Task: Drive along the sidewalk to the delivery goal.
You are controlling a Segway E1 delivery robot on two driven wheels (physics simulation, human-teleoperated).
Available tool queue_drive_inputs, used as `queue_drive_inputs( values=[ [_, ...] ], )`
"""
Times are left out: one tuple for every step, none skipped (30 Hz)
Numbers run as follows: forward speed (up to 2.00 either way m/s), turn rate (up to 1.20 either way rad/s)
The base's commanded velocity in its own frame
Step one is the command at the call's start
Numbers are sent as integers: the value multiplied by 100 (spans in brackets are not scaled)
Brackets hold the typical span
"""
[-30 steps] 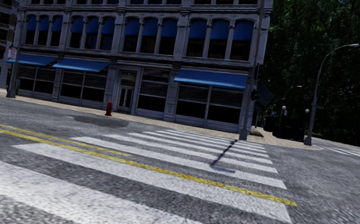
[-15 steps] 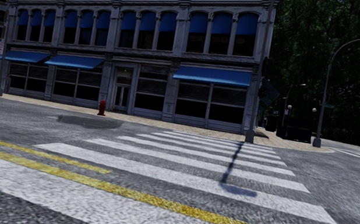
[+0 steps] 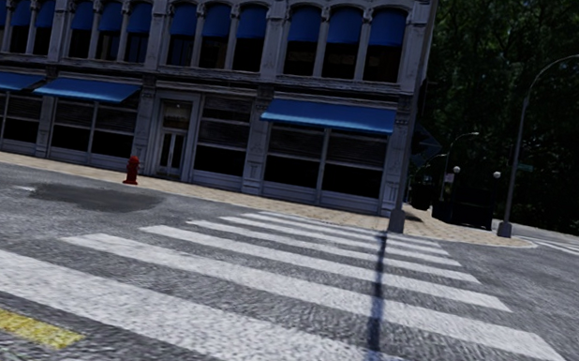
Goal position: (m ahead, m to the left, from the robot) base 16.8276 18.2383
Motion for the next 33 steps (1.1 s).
queue_drive_inputs(
  values=[
    [200, -11],
    [200, 0],
    [200, 0],
    [200, 0],
    [200, 0],
    [200, 0],
    [200, 0],
    [200, 0],
    [200, 0],
    [200, 0],
    [200, 0],
    [200, 0],
    [200, 0],
    [200, 0],
    [200, 0],
    [200, 0],
    [200, 0],
    [200, 0],
    [200, 0],
    [200, 0],
    [200, 0],
    [200, 0],
    [200, 0],
    [200, -1],
    [200, -1],
    [200, -8],
    [200, -12],
    [200, -16],
    [200, -20],
    [200, -22],
    [200, -24],
    [200, -24],
    [200, -28]
  ],
)
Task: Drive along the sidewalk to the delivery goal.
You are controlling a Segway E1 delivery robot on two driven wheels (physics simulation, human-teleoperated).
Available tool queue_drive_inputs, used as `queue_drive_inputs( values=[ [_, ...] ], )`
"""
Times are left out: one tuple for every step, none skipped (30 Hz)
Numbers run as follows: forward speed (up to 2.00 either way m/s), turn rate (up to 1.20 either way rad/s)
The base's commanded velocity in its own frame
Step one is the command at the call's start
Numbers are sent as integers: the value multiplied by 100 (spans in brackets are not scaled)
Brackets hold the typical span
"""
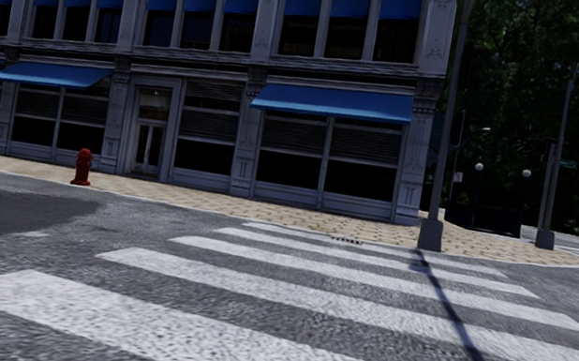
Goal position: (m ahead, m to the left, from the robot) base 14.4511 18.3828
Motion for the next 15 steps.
queue_drive_inputs(
  values=[
    [200, -32],
    [200, -34],
    [200, -34],
    [200, -34],
    [200, -34],
    [200, -34],
    [200, -34],
    [200, -34],
    [200, -34],
    [200, -34],
    [200, -34],
    [200, -34],
    [200, -34],
    [200, -34],
    [200, -34]
  ],
)
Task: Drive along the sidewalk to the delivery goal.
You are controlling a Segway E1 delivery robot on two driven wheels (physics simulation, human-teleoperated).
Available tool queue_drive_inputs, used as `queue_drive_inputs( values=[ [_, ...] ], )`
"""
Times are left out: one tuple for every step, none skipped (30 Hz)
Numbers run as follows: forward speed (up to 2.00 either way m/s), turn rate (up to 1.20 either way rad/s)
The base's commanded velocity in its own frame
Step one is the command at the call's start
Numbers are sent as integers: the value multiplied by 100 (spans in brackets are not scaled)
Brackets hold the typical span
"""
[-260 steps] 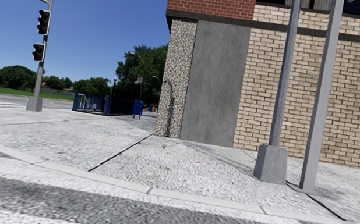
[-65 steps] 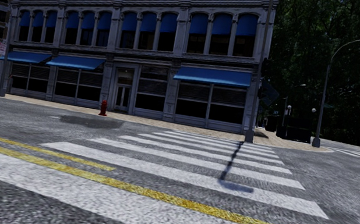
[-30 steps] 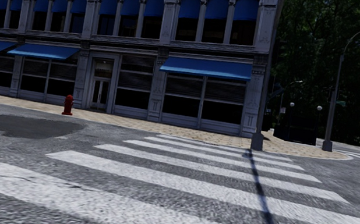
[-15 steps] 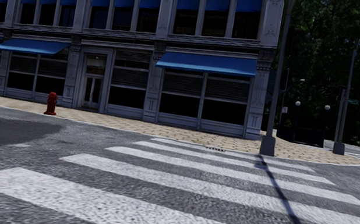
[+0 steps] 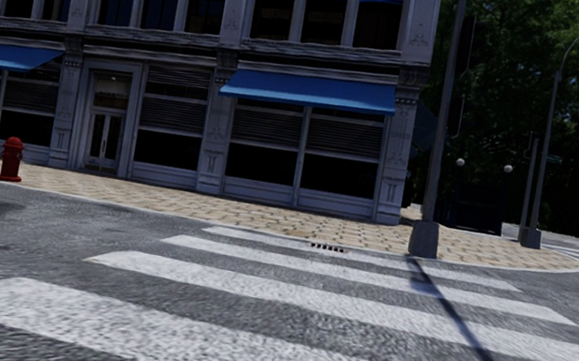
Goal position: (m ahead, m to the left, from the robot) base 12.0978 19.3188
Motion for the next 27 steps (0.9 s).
queue_drive_inputs(
  values=[
    [200, -34],
    [200, -34],
    [200, -34],
    [200, -34],
    [200, -34],
    [200, -34],
    [200, -34],
    [200, -33],
    [200, -23],
    [200, -2],
    [200, -2],
    [200, 0],
    [200, 0],
    [200, 0],
    [200, 0],
    [200, 0],
    [200, 0],
    [200, 0],
    [200, 0],
    [200, 0],
    [200, 0],
    [200, 0],
    [200, 0],
    [200, 0],
    [200, 0],
    [200, 0],
    [200, 0]
  ],
)
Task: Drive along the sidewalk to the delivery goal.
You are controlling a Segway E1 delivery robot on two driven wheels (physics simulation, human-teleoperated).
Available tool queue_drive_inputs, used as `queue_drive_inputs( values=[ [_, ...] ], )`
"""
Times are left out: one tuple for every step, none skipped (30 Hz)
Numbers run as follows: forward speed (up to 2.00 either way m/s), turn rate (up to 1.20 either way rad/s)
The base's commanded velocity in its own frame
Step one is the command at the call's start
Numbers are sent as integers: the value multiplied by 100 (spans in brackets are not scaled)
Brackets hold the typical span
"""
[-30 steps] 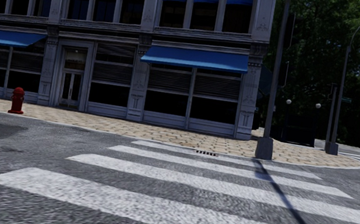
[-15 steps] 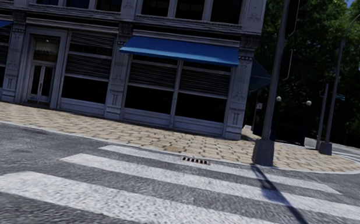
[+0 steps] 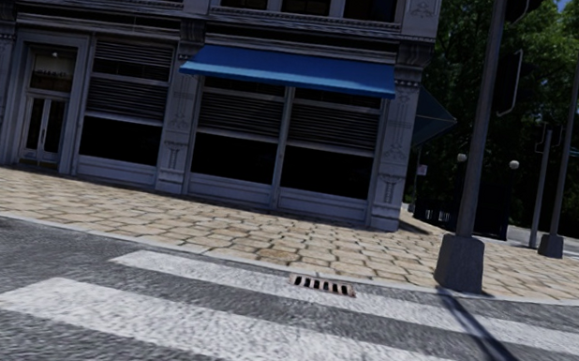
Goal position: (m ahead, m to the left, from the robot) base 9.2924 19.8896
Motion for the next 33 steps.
queue_drive_inputs(
  values=[
    [200, 0],
    [200, 0],
    [200, 0],
    [200, 0],
    [200, 0],
    [200, 0],
    [200, 0],
    [200, 0],
    [200, 0],
    [200, 0],
    [200, 0],
    [200, 0],
    [200, 0],
    [200, 0],
    [200, 0],
    [200, 0],
    [200, 0],
    [200, 0],
    [200, 0],
    [200, 0],
    [200, 0],
    [200, 0],
    [200, 0],
    [200, 0],
    [200, 0],
    [200, 0],
    [200, 0],
    [200, 0],
    [200, 0],
    [200, 0],
    [200, 0],
    [200, 0],
    [200, 0]
  ],
)
